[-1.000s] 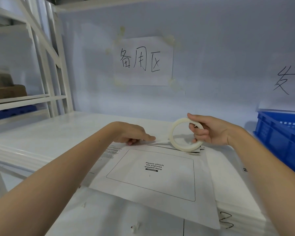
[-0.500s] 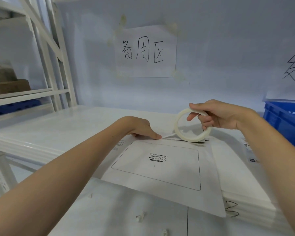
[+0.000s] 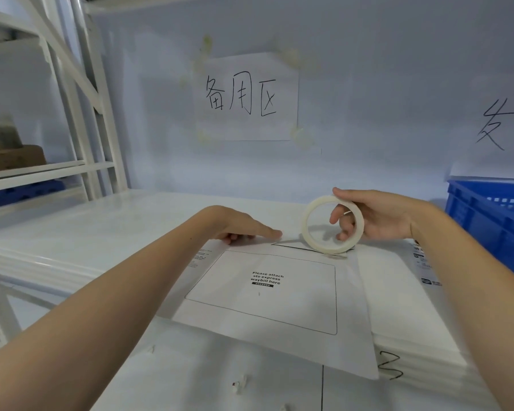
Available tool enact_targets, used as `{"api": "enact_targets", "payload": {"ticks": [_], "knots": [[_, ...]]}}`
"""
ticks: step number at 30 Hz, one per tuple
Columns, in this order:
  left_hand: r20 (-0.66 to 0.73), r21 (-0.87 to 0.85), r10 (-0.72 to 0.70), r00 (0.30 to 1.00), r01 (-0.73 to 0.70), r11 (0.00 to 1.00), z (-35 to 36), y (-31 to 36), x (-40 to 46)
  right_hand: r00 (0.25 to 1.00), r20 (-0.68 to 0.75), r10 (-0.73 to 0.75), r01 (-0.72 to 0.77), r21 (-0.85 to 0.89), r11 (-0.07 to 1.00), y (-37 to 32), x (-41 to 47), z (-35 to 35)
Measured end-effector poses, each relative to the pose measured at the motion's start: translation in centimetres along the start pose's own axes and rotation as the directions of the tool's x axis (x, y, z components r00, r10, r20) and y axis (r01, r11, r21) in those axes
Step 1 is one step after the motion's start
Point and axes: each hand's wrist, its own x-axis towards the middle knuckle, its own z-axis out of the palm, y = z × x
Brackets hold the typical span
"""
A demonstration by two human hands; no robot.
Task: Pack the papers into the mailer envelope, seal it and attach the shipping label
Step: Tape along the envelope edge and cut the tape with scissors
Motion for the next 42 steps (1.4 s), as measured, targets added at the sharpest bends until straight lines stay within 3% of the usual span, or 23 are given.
{"api": "enact_targets", "payload": {"ticks": [4,10,19,21,25,29,31,35,40,42], "knots": [[-0.019,0.125,-0.029,0.999,0.031,0.992,0.4,0.7,-0.1,0.999,0.045,-0.015,0.008,0.143,0.99,0.3,-0.2,-0.3],[-0.112,0.379,-0.027,0.993,0.068,0.923,0.9,1.0,0.0,1.0,-0.003,-0.031,0.031,0.006,1.0,-0.6,-0.4,0.3],[-0.163,0.382,0.02,0.986,0.044,0.923,1.0,0.6,0.3,0.996,-0.082,-0.029,0.027,-0.024,0.999,-0.7,-1.5,-0.6],[-0.164,0.392,0.09,0.982,-0.019,0.92,1.1,1.0,0.3,0.997,-0.08,-0.018,0.016,-0.018,1.0,-0.6,-1.4,-0.5],[-0.131,0.232,0.346,0.929,-0.311,0.922,1.6,2.1,0.6,0.998,-0.062,-0.007,0.004,-0.037,0.999,-0.6,-1.5,-0.4],[-0.071,-0.122,0.321,0.944,-0.328,0.937,1.9,1.2,0.6,0.998,-0.066,-0.008,0.004,-0.058,0.998,-0.8,-1.6,-0.3],[-0.083,-0.179,0.282,0.956,-0.293,0.939,2.0,1.1,0.4,0.998,-0.069,-0.004,0.0,-0.06,0.998,-0.7,-1.6,-0.3],[-0.077,-0.091,0.24,0.968,-0.246,0.965,2.1,1.6,0.7,0.997,-0.072,0.0,-0.004,-0.065,0.998,-0.7,-1.6,-0.4],[-0.056,0.186,0.201,0.978,-0.188,0.964,2.2,3.4,0.2,0.999,-0.037,0.026,-0.027,-0.038,0.999,-0.4,-1.3,-0.4],[-0.025,0.217,0.165,0.986,-0.156,0.964,2.1,3.9,0.1,0.998,-0.036,0.047,-0.049,-0.034,0.998,-0.3,-1.0,-0.3]]}}
